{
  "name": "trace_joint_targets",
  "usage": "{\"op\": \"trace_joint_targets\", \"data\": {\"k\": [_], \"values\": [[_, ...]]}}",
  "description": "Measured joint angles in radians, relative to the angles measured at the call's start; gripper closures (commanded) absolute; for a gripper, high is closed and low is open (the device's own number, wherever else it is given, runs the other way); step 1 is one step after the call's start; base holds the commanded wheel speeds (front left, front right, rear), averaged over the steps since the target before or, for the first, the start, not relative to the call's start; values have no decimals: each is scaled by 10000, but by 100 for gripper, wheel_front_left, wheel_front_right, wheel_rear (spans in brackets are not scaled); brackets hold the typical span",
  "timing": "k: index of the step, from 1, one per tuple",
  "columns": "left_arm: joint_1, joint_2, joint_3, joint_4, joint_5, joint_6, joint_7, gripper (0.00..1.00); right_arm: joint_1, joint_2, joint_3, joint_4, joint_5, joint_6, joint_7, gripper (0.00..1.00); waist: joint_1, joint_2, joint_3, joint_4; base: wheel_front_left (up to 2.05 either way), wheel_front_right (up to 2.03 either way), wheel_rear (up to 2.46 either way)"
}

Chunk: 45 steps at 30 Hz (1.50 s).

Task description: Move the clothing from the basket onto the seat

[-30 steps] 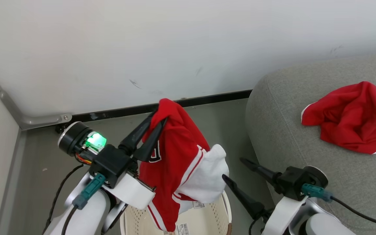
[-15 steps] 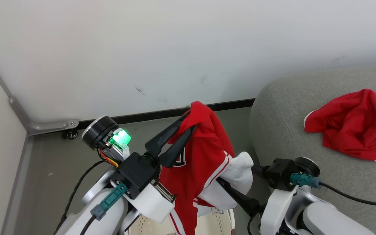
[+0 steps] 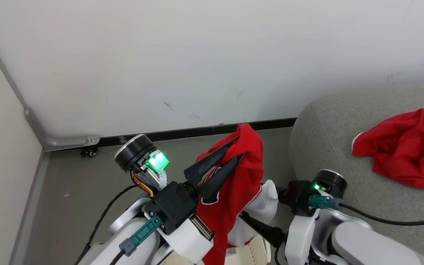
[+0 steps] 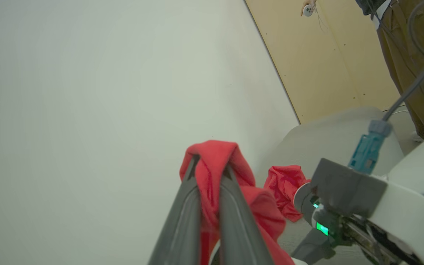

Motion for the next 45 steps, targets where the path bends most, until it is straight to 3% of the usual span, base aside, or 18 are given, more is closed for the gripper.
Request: {"op": "trace_joint_targets", "data": {"k": [2, 4, 8, 10, 23, 33, 34, 35, 36, 37, 45], "values": [[-2, 4, -46, 0, -25, 0, 0, 100, -139, 21, 320, -27, 94, 0, -104, 0, 0, 0, 12, 31, 0, 0, 0], [-28, 21, -127, 0, -167, -2, 0, 100, -375, 38, 740, -59, 238, 2, -280, 47, 0, 0, 51, 58, 0, 0, 0], [-52, 38, -153, 6, -213, -2, 0, 100, -730, 23, 1001, -46, 242, 0, -510, 71, 0, 0, 101, 62, 0, 0, 0], [-75, 46, -144, 125, -357, -2, -2, 100, -1006, -4, 1127, 10, 194, 2, -834, 100, 0, 0, 152, 48, 0, 0, 0], [88, 546, 403, 1728, -1066, -2, 2, 100, -952, -347, 1352, 318, 928, 2, -1647, 100, 0, 0, 265, -238, 0, 0, 0], [406, 550, 909, 2874, -1732, 2, 186, 100, -235, -416, 836, 90, 2163, 0, -2314, 100, 0, 0, 303, -594, 0, 0, 0], [470, 550, 953, 2999, -1793, 4, 230, 93, -183, -391, 719, 79, 2299, 0, -2397, 100, 0, 0, 308, -629, 0, 0, 0], [508, 552, 980, 3108, -1824, 6, 267, 62, -147, -368, 581, 69, 2412, 0, -2466, 100, 0, 0, 313, -662, 0, 0, 0], [546, 545, 1024, 3214, -1850, 46, 290, 37, -118, -345, 426, 69, 2510, 0, -2512, 100, 0, 0, 318, -696, 0, 0, 0], [569, 554, 1032, 3292, -1871, 46, 353, 0, -109, -345, 291, 81, 2575, 0, -2556, 100, 0, 0, 324, -727, 0, 0, 0], [673, 458, 1302, 3532, -2111, 244, 339, 0, -83, -681, -1122, 784, 2761, 0, -2805, 100, 0, 0, 408, -883, 0, 0, 0]]}}
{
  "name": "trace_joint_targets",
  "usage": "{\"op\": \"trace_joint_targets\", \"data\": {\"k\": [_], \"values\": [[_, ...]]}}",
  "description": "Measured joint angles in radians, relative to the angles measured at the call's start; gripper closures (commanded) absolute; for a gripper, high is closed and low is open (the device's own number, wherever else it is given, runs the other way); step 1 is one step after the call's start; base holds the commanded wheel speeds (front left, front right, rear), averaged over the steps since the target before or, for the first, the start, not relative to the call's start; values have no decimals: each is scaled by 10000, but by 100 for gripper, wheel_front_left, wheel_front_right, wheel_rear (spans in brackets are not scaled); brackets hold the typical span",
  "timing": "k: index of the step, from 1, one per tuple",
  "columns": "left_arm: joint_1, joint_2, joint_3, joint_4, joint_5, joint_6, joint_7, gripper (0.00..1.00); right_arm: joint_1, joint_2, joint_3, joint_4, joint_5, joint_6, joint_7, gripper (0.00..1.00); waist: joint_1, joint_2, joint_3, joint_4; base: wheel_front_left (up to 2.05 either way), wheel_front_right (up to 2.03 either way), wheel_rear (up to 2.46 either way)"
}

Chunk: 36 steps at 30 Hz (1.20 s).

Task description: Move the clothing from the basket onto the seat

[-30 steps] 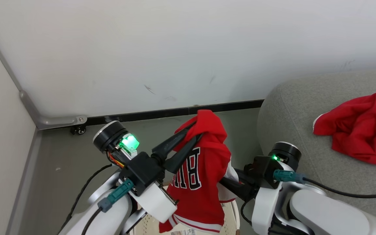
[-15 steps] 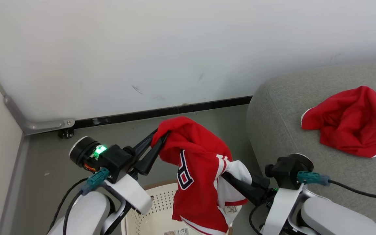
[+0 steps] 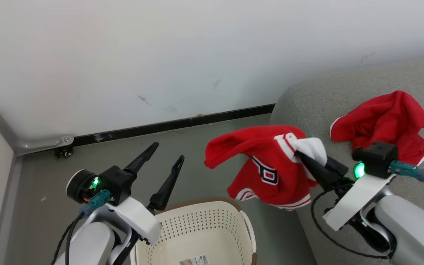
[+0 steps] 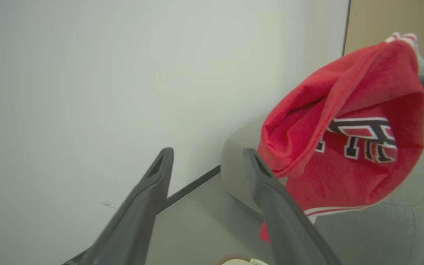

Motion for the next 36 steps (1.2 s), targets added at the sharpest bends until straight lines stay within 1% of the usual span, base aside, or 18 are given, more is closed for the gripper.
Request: {"op": "trace_joint_targets", "data": {"k": [9, 16, 25, 28, 35, 36], "values": [[364, -161, 535, 88, -251, 479, -138, 0, 401, -408, -1306, 401, 48, 0, -184, 100, 0, 0, 72, -71, 0, 0, 0], [504, -347, 683, 88, -324, 673, -215, 0, 1161, -679, -2451, 663, 46, 0, -263, 100, -1, 1, 71, -314, 0, 0, 0], [614, -587, 727, 81, -322, 729, -253, 0, 2297, -625, -3647, 658, -117, 0, -276, 100, 0, 0, 49, -799, 0, 0, 0], [614, -662, 784, 82, -322, 811, -253, 0, 2661, -506, -3963, 566, -174, 0, -320, 100, 0, 1, 43, -996, 0, 0, 0], [778, -754, 928, 82, -322, 834, -263, 0, 3371, -121, -4544, 244, -447, 0, -347, 100, 0, 0, 40, -1504, 0, 0, 0], [822, -773, 965, 77, -322, 907, -265, 0, 3455, -75, -4617, 194, -512, 0, -347, 100, -1, 0, 41, -1575, 0, 0, 0]]}}
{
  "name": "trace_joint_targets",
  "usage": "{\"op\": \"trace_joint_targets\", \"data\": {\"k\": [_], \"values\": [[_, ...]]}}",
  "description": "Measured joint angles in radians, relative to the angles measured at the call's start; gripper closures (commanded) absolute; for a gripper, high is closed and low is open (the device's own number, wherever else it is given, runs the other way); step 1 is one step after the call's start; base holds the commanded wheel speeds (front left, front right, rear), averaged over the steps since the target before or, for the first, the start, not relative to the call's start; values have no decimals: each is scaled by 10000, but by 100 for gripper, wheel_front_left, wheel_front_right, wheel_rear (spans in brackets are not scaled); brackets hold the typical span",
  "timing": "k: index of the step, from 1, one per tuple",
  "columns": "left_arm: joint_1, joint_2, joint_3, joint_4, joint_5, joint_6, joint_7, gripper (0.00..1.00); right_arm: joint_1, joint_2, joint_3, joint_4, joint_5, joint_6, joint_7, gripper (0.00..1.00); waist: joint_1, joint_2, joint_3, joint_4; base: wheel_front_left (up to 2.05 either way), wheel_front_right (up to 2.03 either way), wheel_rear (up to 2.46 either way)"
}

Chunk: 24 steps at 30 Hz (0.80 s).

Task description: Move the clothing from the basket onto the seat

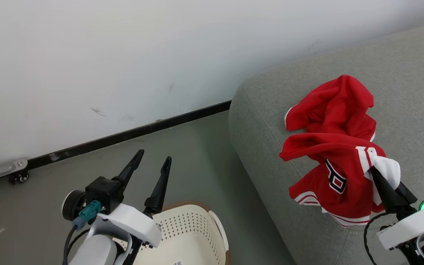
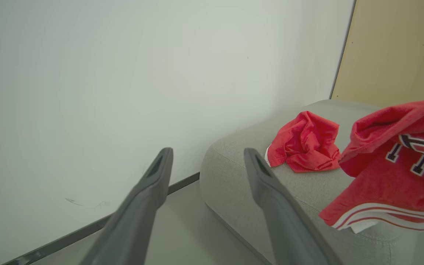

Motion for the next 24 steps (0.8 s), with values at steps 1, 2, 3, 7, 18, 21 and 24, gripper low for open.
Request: {"op": "trace_joint_targets", "data": {"k": [1, 2, 3, 7, 18, 21, 24], "values": [[27, -4, 35, -12, 0, 8, 0, 0, 57, 35, -42, -56, -69, 0, -2, 100, 0, 0, 2, -72, 0, 0, 0], [28, -4, 61, -21, 2, 8, 0, 0, 105, 65, -84, -121, -119, 0, 0, 100, 0, 0, 3, -141, 0, 0, 0], [28, -4, 98, -44, 2, 10, 0, 0, 143, 102, -132, -182, -169, 0, 0, 100, 0, 0, 5, -209, 0, 0, 0], [128, -10, 232, -209, 52, 94, 0, 0, 188, 163, -397, -314, -259, 0, -2, 100, 1, 0, 21, -461, 0, 0, 0], [649, 244, 903, -869, 280, 573, -2, 0, -1585, -59, -1177, -458, -430, 0, 278, 100, 0, 0, 268, -794, 0, 0, 0], [812, 353, 1083, -1083, 334, 700, -2, 0, -2261, -173, -1526, -274, -428, 0, 447, 100, 0, 0, 387, -759, 0, 0, 0], [961, 523, 1254, -1310, 391, 794, -4, 0, -2900, -242, -1847, -40, -387, 0, 656, 100, 0, 0, 517, -689, 0, 0, 0]]}}
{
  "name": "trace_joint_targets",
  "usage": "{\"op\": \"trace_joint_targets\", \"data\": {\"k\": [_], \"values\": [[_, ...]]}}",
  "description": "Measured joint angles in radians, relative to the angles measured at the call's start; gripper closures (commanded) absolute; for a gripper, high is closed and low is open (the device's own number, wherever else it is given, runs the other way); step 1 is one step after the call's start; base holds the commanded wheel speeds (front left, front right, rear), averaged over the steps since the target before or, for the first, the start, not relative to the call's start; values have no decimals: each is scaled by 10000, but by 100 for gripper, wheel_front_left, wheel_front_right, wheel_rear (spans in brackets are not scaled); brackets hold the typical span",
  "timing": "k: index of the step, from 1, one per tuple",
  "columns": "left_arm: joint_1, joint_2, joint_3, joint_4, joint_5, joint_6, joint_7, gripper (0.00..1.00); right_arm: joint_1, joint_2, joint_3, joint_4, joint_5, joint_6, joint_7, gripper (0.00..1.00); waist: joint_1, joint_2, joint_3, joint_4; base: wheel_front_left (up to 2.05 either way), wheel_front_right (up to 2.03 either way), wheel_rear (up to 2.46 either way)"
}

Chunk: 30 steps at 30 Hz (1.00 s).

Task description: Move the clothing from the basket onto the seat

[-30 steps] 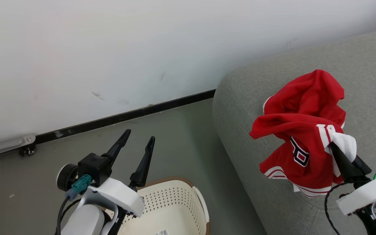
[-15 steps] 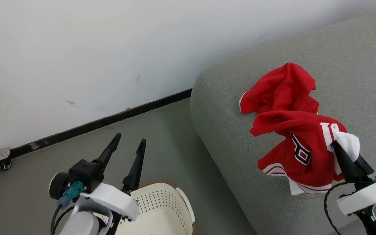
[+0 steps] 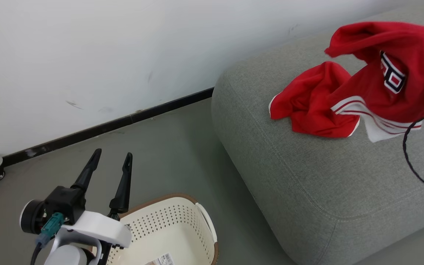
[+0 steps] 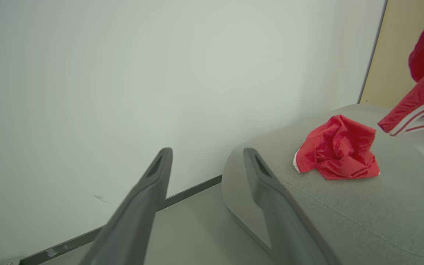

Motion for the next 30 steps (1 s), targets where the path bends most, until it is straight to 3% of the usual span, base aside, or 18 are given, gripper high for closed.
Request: {"op": "trace_joint_targets", "data": {"k": [16, 30], "values": [[289, 773, 299, -1252, 552, 211, -44, 0, -2908, -961, -1509, 2230, -397, 0, 1340, 100, 0, 0, 872, 595, 0, 0, 0], [199, 1218, 38, -2203, 943, 153, 58, 0, -4597, -1526, -2027, 4031, -1279, 0, 1453, 100, 0, 0, 1727, 1329, 0, 0, 0]]}}
